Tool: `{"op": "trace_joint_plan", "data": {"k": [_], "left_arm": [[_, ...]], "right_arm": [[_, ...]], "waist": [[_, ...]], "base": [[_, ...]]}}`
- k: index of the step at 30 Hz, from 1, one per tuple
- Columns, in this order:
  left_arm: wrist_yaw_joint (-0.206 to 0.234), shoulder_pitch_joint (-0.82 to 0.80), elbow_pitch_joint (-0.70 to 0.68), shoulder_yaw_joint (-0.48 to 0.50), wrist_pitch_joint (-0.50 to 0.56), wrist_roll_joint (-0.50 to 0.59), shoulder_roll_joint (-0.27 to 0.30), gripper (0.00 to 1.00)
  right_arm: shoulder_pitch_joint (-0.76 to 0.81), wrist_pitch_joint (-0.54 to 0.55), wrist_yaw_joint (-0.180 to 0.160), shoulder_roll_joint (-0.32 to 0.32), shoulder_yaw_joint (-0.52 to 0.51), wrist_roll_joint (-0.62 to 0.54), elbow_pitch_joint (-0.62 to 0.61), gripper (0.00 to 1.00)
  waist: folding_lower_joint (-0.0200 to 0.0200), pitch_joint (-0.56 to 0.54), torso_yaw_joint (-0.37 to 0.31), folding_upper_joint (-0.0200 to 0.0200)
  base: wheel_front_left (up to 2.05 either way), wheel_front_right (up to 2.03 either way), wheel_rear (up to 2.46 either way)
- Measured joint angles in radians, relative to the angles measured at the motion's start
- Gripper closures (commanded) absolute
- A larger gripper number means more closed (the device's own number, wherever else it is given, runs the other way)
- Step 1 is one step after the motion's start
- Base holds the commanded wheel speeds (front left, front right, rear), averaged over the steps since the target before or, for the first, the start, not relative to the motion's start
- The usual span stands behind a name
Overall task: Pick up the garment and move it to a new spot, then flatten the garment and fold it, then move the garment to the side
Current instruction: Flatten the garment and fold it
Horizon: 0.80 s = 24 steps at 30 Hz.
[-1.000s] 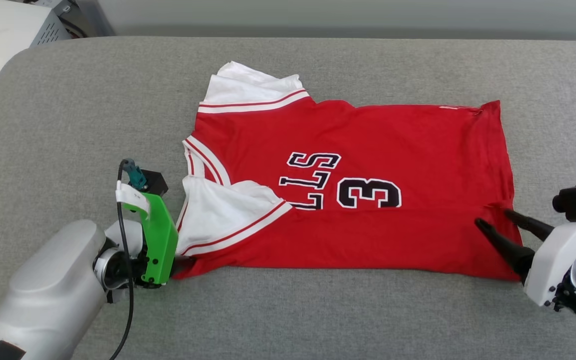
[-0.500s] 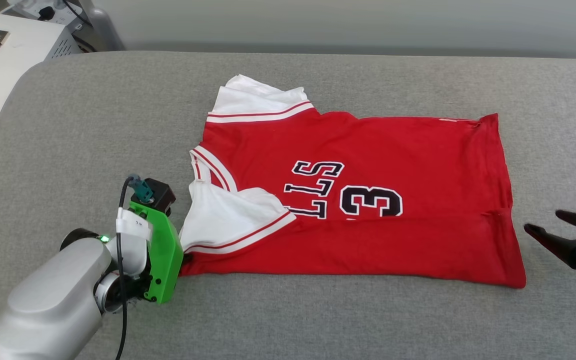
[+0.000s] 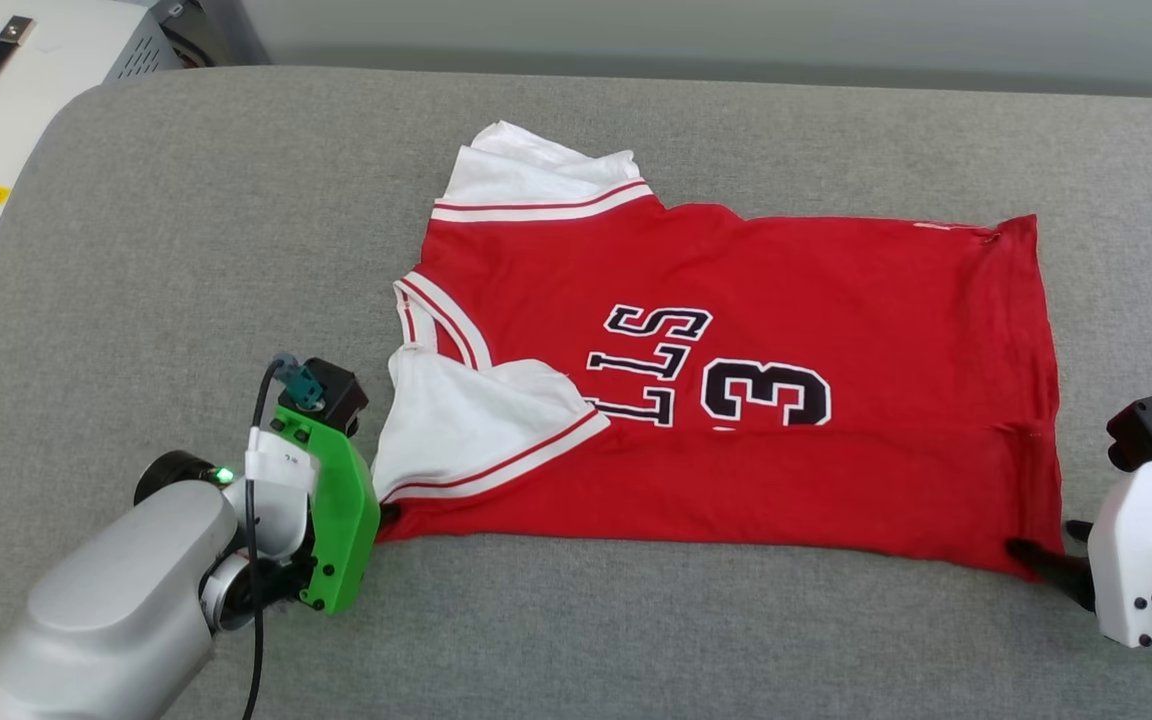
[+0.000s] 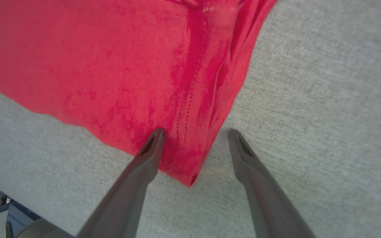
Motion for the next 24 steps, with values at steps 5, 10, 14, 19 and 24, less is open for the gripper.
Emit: {"op": "trace_joint_plan", "data": {"k": [5, 10, 14, 19, 24], "left_arm": [[0.0, 0.001, 0.02, -0.005, -0.017, 0.0, 0.001, 1.0], [0.0, 0.009, 0.029, -0.007, -0.037, -0.011, 0.005, 1.0], [0.0, 0.032, 0.016, -0.005, -0.046, -0.03, 0.016, 1.0], [0.0, 0.068, -0.058, 0.001, -0.046, -0.071, 0.06, 1.0], [0.015, 0.119, -0.154, -0.004, -0.034, -0.083, 0.104, 1.0]], "right_arm": [[0.003, -0.053, 0.0, 0.03, 0.012, -0.003, 0.059, 0.71], [-0.002, -0.134, 0.0, 0.034, 0.028, 0.005, 0.063, 1.0], [0.006, -0.164, 0.0, 0.016, 0.041, 0.021, 0.016, 1.0], [0.08, -0.181, 0.001, -0.042, 0.014, 0.054, -0.083, 1.0], [0.163, -0.17, 0.001, -0.085, -0.037, 0.072, -0.163, 1.0]], "waist": [[0.0, 0.003, -0.002, 0.0], [0.0, -0.018, -0.009, 0.0], [0.0, -0.051, -0.014, 0.0], [0.0, -0.099, -0.016, 0.0], [0.0, -0.131, -0.017, 0.0]], "base": [[0.0, 0.0, 0.0], [0.0, 0.0, 0.0], [0.0, 0.0, 0.0], [0.0, 0.0, 0.0], [0.0, 0.0, 0.0]]}}
